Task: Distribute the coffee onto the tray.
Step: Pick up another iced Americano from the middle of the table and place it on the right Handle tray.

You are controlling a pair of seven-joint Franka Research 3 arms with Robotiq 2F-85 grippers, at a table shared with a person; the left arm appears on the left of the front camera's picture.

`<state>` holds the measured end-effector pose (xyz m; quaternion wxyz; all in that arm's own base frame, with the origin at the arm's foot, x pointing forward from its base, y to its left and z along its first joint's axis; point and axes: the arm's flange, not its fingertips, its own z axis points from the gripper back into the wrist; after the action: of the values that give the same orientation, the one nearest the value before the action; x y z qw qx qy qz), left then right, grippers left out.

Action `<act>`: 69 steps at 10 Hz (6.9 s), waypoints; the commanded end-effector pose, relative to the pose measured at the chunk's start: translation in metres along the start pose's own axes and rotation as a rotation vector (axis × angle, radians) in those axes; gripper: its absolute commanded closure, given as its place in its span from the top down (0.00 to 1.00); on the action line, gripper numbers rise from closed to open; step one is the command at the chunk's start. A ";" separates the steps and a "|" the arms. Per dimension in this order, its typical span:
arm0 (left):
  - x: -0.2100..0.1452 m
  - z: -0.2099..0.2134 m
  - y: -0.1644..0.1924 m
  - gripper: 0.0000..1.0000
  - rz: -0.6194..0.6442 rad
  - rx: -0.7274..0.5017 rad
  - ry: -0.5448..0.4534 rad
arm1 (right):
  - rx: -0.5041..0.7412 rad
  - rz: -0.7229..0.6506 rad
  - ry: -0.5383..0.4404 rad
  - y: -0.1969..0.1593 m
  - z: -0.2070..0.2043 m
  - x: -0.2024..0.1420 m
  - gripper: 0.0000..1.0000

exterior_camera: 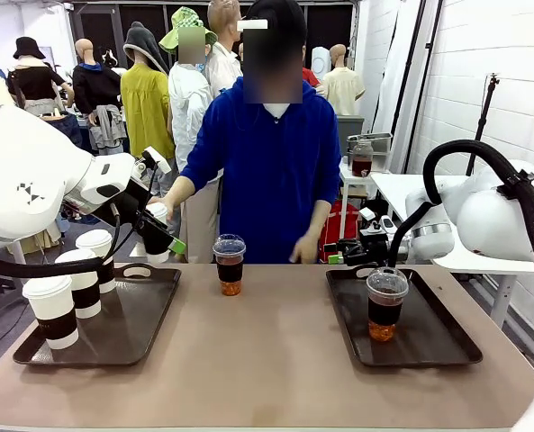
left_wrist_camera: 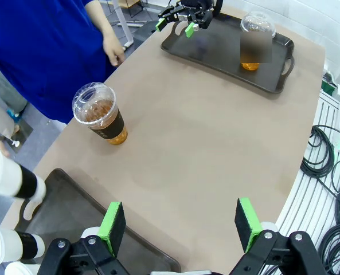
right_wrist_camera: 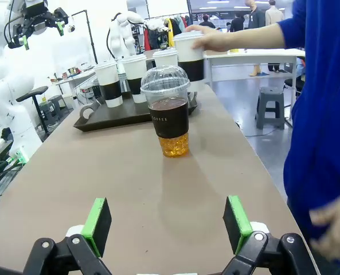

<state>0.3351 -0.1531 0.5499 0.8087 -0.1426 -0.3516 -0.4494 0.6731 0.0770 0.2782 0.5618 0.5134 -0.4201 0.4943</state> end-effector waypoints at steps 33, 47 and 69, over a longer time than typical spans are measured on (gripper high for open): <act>-0.001 0.000 0.002 1.00 -0.012 -0.005 -0.004 | 0.010 0.023 -0.016 0.005 -0.193 0.004 1.00; -0.001 0.000 0.002 1.00 -0.012 -0.005 -0.004 | 0.043 0.004 -0.018 -0.014 -0.253 -0.003 1.00; -0.001 0.000 0.002 1.00 -0.012 -0.005 -0.004 | 0.120 -0.034 -0.011 -0.018 -0.303 0.003 0.64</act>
<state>0.3350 -0.1532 0.5499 0.8087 -0.1425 -0.3516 -0.4496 0.6766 0.3792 0.2289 0.5376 0.5524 -0.3827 0.5093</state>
